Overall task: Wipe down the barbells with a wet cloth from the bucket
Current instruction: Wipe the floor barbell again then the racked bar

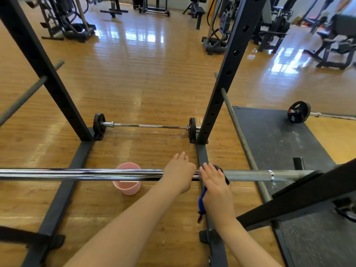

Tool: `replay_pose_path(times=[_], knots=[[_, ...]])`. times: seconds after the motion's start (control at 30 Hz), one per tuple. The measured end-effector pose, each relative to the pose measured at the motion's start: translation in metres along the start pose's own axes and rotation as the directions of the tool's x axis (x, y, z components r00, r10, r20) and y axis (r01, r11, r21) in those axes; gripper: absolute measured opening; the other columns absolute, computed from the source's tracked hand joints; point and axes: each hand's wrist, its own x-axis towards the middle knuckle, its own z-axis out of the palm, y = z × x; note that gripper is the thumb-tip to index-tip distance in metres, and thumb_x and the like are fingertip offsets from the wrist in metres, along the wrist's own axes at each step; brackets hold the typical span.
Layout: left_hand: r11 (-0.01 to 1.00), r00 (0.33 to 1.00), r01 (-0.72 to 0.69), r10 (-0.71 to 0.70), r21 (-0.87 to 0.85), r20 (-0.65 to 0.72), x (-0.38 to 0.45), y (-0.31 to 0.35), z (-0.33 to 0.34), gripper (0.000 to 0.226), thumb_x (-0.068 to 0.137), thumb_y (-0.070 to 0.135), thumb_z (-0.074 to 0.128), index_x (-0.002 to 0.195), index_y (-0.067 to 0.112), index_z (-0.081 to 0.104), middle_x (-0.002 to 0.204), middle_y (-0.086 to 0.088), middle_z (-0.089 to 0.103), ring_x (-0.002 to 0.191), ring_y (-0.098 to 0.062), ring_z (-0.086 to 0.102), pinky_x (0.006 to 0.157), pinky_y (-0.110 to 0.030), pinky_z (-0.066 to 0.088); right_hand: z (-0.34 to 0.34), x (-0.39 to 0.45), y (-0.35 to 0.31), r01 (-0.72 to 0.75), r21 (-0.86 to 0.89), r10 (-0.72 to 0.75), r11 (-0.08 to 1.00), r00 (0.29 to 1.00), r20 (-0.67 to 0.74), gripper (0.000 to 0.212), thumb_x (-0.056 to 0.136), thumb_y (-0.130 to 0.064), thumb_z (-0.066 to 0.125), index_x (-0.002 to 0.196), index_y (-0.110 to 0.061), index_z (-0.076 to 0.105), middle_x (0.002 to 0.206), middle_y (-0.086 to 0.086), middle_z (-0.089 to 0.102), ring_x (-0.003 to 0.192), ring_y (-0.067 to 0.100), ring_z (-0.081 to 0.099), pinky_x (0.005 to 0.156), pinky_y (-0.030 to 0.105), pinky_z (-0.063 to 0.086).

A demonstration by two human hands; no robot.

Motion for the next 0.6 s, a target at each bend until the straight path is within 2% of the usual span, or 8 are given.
replay_pose_path(times=[0.1,0.2,0.3,0.37,0.4,0.5,0.53,0.6], knots=[[0.999,0.999,-0.024,0.023,-0.031,-0.022,0.000,-0.004,0.004,0.073,0.088,0.003,0.057,0.150,0.010,0.018,0.158,-0.013,0.004,0.146,-0.025,-0.002,0.119,-0.039,0.006,-0.001,-0.004,0.003,0.065,0.031,-0.066,0.997,0.997,0.037,0.076,0.050,0.021,0.076,0.121,0.000,0.058,0.126,0.017,0.058,0.119,0.030,0.053,0.114,0.034,0.005],[0.998,0.989,-0.062,0.060,-0.009,-0.139,-0.005,-0.006,0.010,0.078,0.088,0.004,0.054,0.151,0.007,0.007,0.159,-0.014,0.003,0.146,-0.024,-0.001,0.120,-0.039,0.007,-0.014,-0.005,0.030,0.023,0.018,-0.023,1.000,0.999,-0.041,0.052,0.070,0.010,0.058,0.121,0.001,0.056,0.128,0.013,0.053,0.116,0.033,0.056,0.113,0.033,0.013],[0.995,0.968,-0.095,0.099,0.025,-0.229,-0.009,-0.007,0.014,0.071,0.092,0.005,0.046,0.150,0.007,0.006,0.159,-0.013,0.005,0.147,-0.024,0.001,0.119,-0.037,0.003,-0.008,-0.003,0.025,-0.061,-0.007,0.060,0.998,0.994,-0.094,0.056,0.064,0.019,0.065,0.117,0.003,0.060,0.121,0.019,0.060,0.112,0.036,0.059,0.112,0.035,0.014],[0.990,0.945,-0.129,0.143,0.065,-0.296,-0.012,-0.009,0.018,0.065,0.093,0.005,0.044,0.150,0.005,0.012,0.157,-0.014,0.011,0.146,-0.024,0.007,0.117,-0.036,0.002,0.001,-0.002,0.008,-0.010,-0.012,0.008,1.000,0.992,-0.128,0.045,0.074,0.012,0.051,0.117,0.002,0.058,0.118,0.020,0.062,0.111,0.035,0.060,0.112,0.035,0.010],[0.985,0.932,-0.143,0.167,0.098,-0.320,-0.013,-0.009,0.022,0.061,0.093,0.007,0.048,0.148,0.005,0.022,0.155,-0.015,0.021,0.145,-0.025,0.016,0.116,-0.036,0.006,0.003,-0.002,0.004,0.041,0.001,-0.040,0.999,0.992,-0.121,0.044,0.076,0.008,0.048,0.118,0.001,0.056,0.119,0.019,0.062,0.112,0.033,0.059,0.112,0.036,0.011],[0.959,0.905,-0.176,0.247,0.223,-0.346,-0.012,-0.012,0.027,0.052,0.083,0.017,0.066,0.132,0.004,0.053,0.135,-0.015,0.053,0.130,-0.028,0.046,0.111,-0.041,0.027,-0.004,-0.005,0.024,0.126,0.001,-0.126,0.992,0.991,-0.040,0.064,0.059,0.017,0.071,0.119,0.000,0.059,0.123,0.017,0.060,0.119,0.026,0.052,0.114,0.033,0.013],[0.954,0.900,-0.182,0.259,0.239,-0.351,-0.011,-0.012,0.029,0.052,0.081,0.018,0.068,0.129,0.004,0.055,0.133,-0.016,0.055,0.128,-0.029,0.048,0.110,-0.042,0.029,-0.009,-0.006,0.037,0.101,-0.012,-0.102,0.995,0.995,-0.024,0.068,0.055,0.018,0.074,0.119,0.000,0.059,0.124,0.016,0.060,0.119,0.026,0.051,0.114,0.032,0.013],[0.965,0.911,-0.151,0.220,0.215,-0.349,-0.011,-0.009,0.025,0.055,0.077,0.017,0.072,0.128,0.002,0.056,0.131,-0.018,0.056,0.127,-0.031,0.049,0.110,-0.044,0.029,-0.016,-0.007,0.050,0.002,-0.014,-0.002,1.000,0.999,-0.032,0.063,0.061,0.017,0.071,0.120,0.001,0.058,0.125,0.016,0.057,0.118,0.030,0.054,0.114,0.031,0.013]])
